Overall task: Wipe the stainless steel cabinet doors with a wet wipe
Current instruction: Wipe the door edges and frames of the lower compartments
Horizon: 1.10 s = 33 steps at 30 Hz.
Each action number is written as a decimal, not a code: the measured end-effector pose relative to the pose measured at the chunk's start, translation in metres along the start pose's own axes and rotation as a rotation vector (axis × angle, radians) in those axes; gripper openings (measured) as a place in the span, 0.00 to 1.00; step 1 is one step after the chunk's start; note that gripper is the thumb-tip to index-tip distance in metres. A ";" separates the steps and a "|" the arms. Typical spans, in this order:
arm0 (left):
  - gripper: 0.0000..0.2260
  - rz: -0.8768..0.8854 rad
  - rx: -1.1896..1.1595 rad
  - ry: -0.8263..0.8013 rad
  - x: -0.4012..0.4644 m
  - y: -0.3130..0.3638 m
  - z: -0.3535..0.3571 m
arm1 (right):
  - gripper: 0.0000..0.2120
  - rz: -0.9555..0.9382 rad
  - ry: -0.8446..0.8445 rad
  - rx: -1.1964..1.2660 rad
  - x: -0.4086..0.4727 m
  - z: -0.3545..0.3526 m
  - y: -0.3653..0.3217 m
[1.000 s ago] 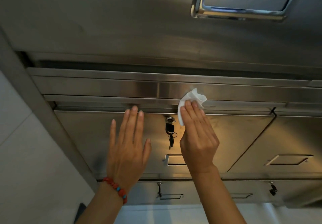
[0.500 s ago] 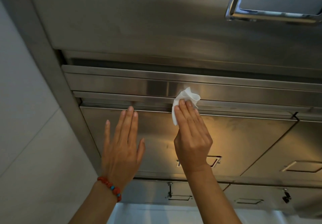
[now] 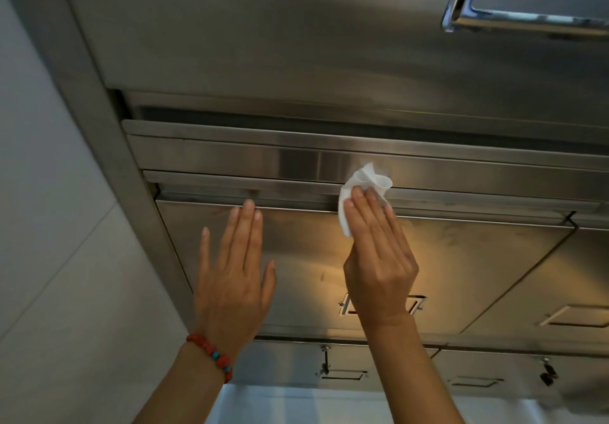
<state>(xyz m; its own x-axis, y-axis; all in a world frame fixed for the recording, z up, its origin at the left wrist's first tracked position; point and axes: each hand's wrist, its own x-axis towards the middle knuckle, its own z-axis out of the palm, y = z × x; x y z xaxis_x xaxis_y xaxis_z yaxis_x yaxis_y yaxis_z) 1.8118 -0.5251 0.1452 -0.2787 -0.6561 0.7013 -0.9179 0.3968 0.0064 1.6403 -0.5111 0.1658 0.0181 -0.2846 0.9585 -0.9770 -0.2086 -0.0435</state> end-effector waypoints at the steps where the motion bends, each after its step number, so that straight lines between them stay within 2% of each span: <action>1: 0.26 -0.001 0.001 0.004 0.000 0.000 0.000 | 0.14 0.015 0.009 0.001 0.000 0.001 -0.002; 9: 0.26 -0.008 -0.005 0.010 -0.001 0.002 0.002 | 0.12 -0.060 -0.029 0.035 0.005 0.006 -0.009; 15: 0.26 -0.016 -0.018 0.024 0.000 0.002 0.003 | 0.12 0.006 0.010 0.000 0.001 0.000 -0.001; 23: 0.25 -0.011 -0.006 0.033 -0.001 0.002 0.004 | 0.13 -0.068 -0.031 0.034 0.007 0.005 -0.010; 29: 0.26 -0.009 0.004 0.035 0.000 0.001 0.002 | 0.16 0.018 0.012 -0.013 0.002 0.000 -0.005; 33: 0.25 -0.023 -0.003 0.033 -0.001 0.003 0.003 | 0.16 -0.032 -0.009 0.044 0.007 0.009 -0.022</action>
<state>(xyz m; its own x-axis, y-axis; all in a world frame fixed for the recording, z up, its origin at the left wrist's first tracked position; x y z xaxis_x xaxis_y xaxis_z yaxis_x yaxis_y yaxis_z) 1.8087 -0.5254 0.1430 -0.2482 -0.6436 0.7241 -0.9232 0.3835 0.0245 1.6638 -0.5168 0.1706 0.0510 -0.2853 0.9571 -0.9655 -0.2590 -0.0257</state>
